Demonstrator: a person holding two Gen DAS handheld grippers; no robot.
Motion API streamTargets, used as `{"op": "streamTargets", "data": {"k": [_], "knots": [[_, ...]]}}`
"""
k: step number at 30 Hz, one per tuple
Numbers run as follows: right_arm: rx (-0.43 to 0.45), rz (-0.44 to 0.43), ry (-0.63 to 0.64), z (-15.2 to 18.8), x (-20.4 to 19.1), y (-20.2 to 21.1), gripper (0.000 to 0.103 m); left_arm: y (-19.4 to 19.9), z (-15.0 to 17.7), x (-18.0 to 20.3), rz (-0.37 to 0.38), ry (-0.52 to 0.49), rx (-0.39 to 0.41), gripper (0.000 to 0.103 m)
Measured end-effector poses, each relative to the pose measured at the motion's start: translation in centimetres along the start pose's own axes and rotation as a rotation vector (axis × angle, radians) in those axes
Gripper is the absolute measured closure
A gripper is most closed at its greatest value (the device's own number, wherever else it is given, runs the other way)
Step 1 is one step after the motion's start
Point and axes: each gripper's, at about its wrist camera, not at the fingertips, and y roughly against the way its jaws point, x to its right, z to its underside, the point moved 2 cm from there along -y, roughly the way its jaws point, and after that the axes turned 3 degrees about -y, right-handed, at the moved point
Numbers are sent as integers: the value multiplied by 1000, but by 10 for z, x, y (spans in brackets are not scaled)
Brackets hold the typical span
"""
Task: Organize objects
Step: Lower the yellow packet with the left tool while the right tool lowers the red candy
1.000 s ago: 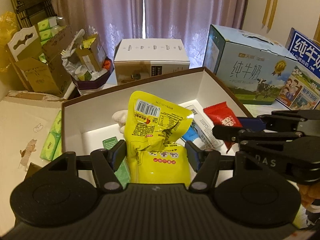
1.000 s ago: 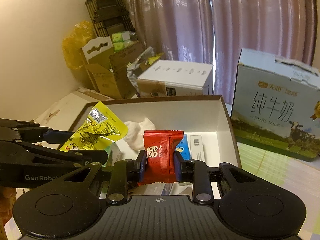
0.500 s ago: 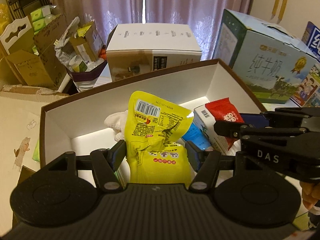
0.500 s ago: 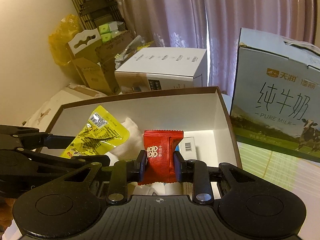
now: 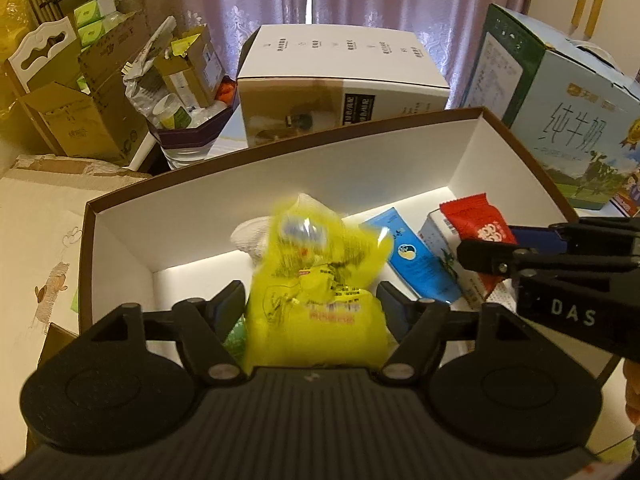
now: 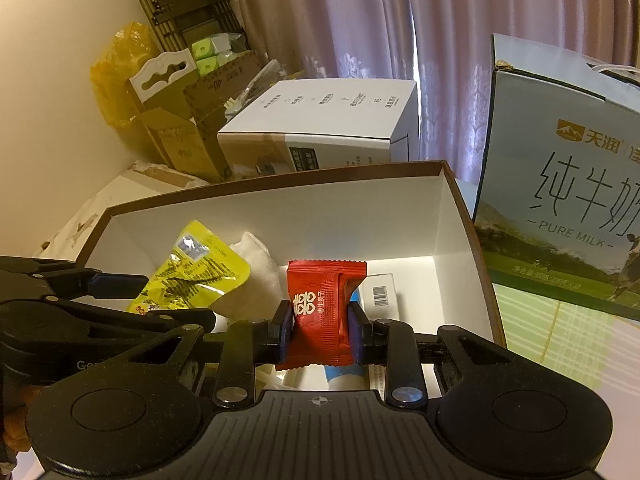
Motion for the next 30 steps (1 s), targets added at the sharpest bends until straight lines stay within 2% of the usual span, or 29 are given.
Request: {"op": "streamTargets", "data": {"k": [6,23,30], "knots": [[2,-1,-6,-1,2,-2,78,0,-1,-6,-11,13,9,24],[-9,-7,4,-7,-6,-11,77,3,-3,-28,-40,48,21,14],[40,-4,29,-12,-12,-12,75,3,-2,-31,-39,51,17,11]]}}
